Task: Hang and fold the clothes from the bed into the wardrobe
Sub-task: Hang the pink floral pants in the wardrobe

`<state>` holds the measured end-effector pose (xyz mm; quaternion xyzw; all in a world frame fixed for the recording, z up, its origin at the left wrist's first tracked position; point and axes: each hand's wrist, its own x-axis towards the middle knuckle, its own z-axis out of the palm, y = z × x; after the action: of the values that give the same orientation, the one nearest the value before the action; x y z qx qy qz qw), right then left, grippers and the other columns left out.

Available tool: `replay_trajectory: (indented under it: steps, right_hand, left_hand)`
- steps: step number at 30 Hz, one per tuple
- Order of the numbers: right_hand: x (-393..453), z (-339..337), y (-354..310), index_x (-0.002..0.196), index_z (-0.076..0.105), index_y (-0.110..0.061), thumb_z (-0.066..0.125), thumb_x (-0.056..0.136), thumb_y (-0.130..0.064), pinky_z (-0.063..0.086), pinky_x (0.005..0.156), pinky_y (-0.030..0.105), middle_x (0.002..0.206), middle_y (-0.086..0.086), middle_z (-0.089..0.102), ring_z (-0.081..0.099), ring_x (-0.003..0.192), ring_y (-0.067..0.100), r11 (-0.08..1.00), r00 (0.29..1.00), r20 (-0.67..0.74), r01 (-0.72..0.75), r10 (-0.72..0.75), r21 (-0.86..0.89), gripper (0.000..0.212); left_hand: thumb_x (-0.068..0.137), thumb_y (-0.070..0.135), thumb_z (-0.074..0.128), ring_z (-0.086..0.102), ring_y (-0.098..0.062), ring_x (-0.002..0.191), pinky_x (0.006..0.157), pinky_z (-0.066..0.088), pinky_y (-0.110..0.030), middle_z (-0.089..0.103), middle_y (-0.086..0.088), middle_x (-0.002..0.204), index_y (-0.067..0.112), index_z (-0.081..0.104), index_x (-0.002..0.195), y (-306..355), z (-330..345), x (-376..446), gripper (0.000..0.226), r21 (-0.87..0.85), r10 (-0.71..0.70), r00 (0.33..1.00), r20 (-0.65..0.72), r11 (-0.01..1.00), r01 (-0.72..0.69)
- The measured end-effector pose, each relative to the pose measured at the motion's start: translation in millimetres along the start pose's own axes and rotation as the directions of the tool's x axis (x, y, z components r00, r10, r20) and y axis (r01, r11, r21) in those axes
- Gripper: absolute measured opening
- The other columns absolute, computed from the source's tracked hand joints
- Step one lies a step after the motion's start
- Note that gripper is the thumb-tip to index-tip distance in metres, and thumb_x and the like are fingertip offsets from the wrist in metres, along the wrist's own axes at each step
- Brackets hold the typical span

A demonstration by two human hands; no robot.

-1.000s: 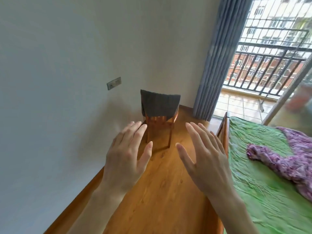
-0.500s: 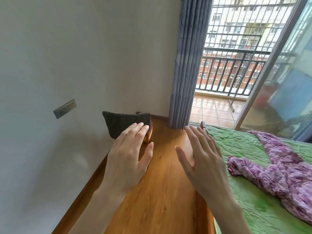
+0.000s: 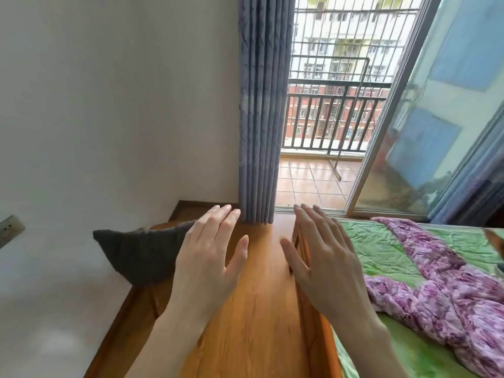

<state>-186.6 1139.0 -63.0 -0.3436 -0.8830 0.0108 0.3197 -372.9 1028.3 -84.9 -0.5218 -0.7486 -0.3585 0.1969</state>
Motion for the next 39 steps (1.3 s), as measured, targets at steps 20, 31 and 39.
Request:
replay_trajectory:
  steps: [20,31,39]
  right_hand:
    - [238.2,151.7,112.4,0.154,0.045,-0.019,0.048,0.104,-0.051,0.037,0.121,0.045,0.156,-0.002,0.05,0.036,0.15,0.015,0.976,0.978,-0.06,-0.205,0.201,-0.074,0.059]
    - [367.7,235.4,236.7,0.153,0.048,-0.018,0.048,0.103,-0.051,0.037,0.121,0.048,0.156,0.0,0.05,0.036,0.151,0.017,0.963,0.963,-0.085,-0.262,0.257,-0.062,0.06]
    - [463.8,268.3,338.2,0.152,0.049,-0.016,0.047,0.102,-0.053,0.037,0.119,0.052,0.155,0.004,0.052,0.038,0.149,0.022,0.946,0.941,-0.135,-0.318,0.309,-0.053,0.062]
  left_hand:
    - [0.105,0.054,0.043,0.057,-0.027,0.137,0.112,0.043,-0.046,0.061,-0.004,0.148,0.02,0.061,0.144,-103.8,214.2,253.5,0.055,-0.104,0.139,0.986,0.093,0.986,-0.129]
    - [0.104,0.049,0.048,0.056,-0.028,0.139,0.115,0.034,-0.048,0.061,-0.005,0.148,0.019,0.063,0.142,-104.9,363.1,395.9,0.051,-0.096,0.234,0.966,0.108,0.97,-0.224]
    - [0.107,0.059,0.036,0.051,-0.023,0.143,0.116,0.035,-0.041,0.059,0.0,0.151,0.022,0.062,0.144,-103.6,463.5,504.3,0.059,-0.101,0.159,0.976,0.149,0.984,-0.145]
